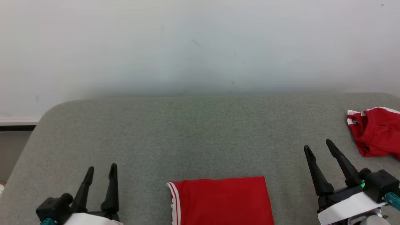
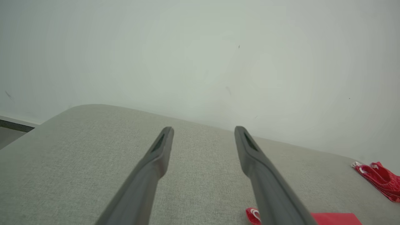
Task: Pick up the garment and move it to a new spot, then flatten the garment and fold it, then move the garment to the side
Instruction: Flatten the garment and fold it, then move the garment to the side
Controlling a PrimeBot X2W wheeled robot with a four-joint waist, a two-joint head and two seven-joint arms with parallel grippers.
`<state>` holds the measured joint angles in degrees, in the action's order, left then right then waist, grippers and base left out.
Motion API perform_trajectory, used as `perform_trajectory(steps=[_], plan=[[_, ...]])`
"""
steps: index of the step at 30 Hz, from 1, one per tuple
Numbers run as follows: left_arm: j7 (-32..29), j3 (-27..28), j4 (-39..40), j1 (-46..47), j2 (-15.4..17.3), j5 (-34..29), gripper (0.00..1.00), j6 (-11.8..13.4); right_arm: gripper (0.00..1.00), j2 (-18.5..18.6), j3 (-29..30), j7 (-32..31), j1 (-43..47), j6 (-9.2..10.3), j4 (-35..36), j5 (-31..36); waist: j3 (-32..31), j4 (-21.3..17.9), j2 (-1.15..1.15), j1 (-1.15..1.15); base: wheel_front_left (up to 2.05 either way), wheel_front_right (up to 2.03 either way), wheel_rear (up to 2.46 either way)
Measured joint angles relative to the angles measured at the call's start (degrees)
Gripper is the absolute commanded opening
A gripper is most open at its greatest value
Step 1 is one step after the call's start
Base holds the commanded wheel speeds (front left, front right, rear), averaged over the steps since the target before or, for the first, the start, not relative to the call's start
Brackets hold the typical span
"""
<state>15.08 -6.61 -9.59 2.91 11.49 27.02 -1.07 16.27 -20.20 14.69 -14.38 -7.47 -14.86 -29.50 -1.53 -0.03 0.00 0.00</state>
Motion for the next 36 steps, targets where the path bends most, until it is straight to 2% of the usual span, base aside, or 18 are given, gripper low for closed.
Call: perform_trajectory(steps=[6, 12, 22, 30, 36], plan=[[0.0, 2.3, 1.6, -1.1, -1.3, -3.9, 1.00, -1.1, 1.00, -4.2, 8.9, 0.3, 6.8, 0.00, 2.8, 8.7, 0.1, -2.5, 0.00, 0.00, 0.00, 0.00, 0.00], [0.0, 4.0, 1.1, -1.5, -2.9, -6.8, 1.00, -3.0, 1.00, -7.8, 13.3, 0.3, 12.5, -0.01, 4.6, 12.1, 0.0, -3.6, 0.00, 0.00, 0.00, 0.00, 0.00], [0.0, 5.7, 0.8, -1.9, -4.7, -9.4, 1.00, -4.9, 1.00, -9.3, 12.7, -0.4, 13.8, -0.01, 3.0, 12.4, 0.3, -3.4, 0.00, 0.00, 0.00, 0.00, 0.00], [0.0, 5.6, 0.4, -1.3, -5.8, -10.0, 1.00, -5.5, 1.00, -11.6, 6.7, -10.5, 7.6, -0.01, -4.1, 9.3, 1.3, -1.3, 0.00, 0.00, 0.00, 0.00, 0.00], [0.0, 5.7, -1.1, -0.8, -6.4, -10.0, 1.00, -5.7, 1.00, -13.1, 6.1, -25.4, 4.3, 0.00, -10.0, 4.4, 1.5, 1.1, 0.00, 0.00, 0.00, 0.00, 0.00]])
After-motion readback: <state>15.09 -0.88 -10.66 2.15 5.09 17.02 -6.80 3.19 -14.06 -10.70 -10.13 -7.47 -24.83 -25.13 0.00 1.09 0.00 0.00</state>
